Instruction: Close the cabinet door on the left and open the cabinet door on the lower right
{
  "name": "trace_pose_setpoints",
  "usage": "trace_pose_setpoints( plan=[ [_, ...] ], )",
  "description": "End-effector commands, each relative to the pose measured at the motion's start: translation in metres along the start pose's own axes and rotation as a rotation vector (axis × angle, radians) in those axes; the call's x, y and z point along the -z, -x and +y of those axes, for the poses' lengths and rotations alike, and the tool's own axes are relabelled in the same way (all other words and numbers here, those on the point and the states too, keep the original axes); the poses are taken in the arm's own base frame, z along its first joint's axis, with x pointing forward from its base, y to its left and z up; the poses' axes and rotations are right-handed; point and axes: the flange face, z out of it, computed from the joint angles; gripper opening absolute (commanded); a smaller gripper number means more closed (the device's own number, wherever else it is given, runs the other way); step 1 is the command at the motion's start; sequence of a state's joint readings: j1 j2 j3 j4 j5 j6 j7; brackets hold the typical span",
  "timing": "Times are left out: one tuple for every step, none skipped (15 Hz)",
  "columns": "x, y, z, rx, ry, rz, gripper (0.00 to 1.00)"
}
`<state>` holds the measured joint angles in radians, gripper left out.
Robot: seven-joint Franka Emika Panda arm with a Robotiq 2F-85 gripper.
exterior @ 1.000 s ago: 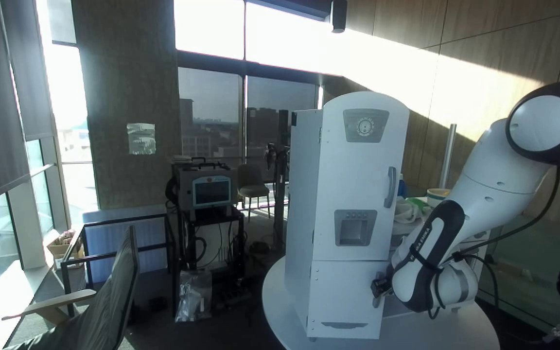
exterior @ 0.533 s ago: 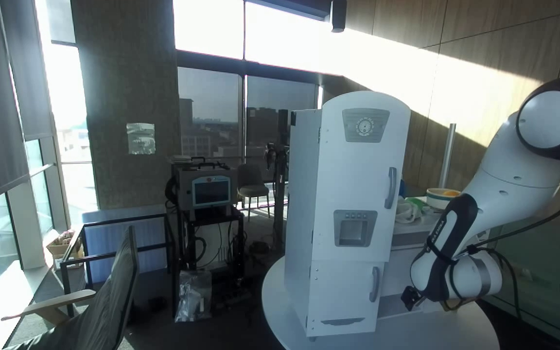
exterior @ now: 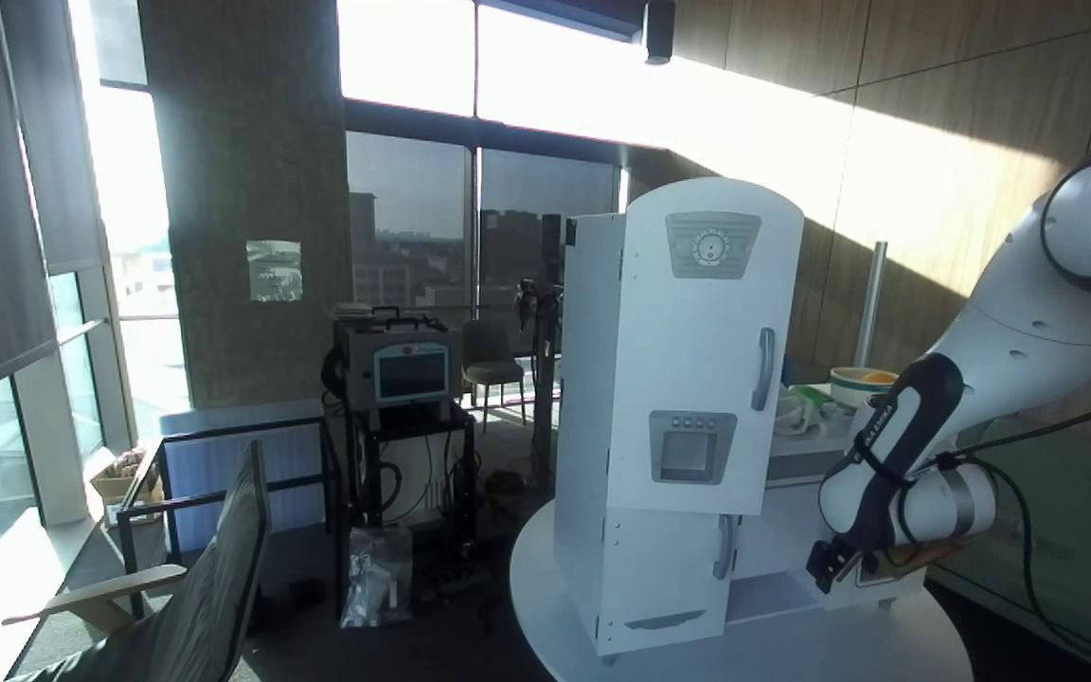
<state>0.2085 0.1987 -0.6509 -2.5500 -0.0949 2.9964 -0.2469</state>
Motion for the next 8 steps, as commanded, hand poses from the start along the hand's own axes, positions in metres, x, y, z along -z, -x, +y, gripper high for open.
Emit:
trace_pose_setpoints(
  plan=[
    [0.031, -0.017, -0.027, 0.003, -0.097, 0.065, 1.00],
    [0.036, -0.021, -0.038, 0.000, -0.118, 0.085, 1.00],
    [0.040, -0.025, -0.046, -0.004, -0.134, 0.109, 1.00],
    [0.043, -0.029, -0.057, -0.006, -0.156, 0.120, 1.00],
    [0.044, -0.032, -0.066, -0.013, -0.179, 0.126, 1.00],
    [0.044, -0.035, -0.077, -0.006, -0.202, 0.130, 1.00],
    [0.043, -0.037, -0.086, -0.003, -0.220, 0.137, 1.00],
    [0.041, -0.038, -0.092, -0.005, -0.232, 0.144, 1.00]
  ],
)
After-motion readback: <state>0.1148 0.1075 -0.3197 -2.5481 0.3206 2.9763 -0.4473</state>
